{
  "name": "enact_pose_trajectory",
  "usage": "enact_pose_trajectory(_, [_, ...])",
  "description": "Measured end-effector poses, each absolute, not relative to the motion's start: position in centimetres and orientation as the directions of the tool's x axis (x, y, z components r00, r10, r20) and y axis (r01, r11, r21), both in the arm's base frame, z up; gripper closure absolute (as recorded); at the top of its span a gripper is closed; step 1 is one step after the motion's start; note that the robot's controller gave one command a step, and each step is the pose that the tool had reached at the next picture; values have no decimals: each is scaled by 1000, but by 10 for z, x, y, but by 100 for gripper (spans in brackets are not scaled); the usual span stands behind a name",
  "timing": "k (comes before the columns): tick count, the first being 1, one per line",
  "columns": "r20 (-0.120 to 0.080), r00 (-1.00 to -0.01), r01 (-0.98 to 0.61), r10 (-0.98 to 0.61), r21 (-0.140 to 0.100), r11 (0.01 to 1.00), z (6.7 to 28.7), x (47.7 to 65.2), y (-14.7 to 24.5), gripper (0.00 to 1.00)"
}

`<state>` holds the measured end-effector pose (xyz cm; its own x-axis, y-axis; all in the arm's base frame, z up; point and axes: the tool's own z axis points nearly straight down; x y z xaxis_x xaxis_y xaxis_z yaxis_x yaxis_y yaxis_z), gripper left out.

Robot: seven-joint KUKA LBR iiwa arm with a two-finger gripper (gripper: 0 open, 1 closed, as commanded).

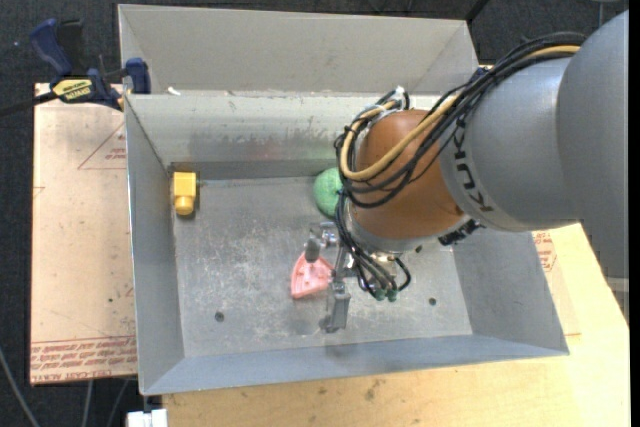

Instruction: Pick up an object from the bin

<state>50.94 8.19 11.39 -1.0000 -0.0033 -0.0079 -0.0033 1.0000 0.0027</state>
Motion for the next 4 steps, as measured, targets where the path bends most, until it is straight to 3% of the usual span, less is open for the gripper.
enact_pose_trajectory(1, [-1,-999,32,32,2,999,89,513,82,100])
enact_pose_trajectory(2, [0,-999,33,33,2,999,89,513,82,100])
enact_pose_trajectory(3, [-2,-999,41,41,2,999,211,557,87,100])
enact_pose_trajectory(4, [-2,-999,41,41,2,999,211,557,86,100])
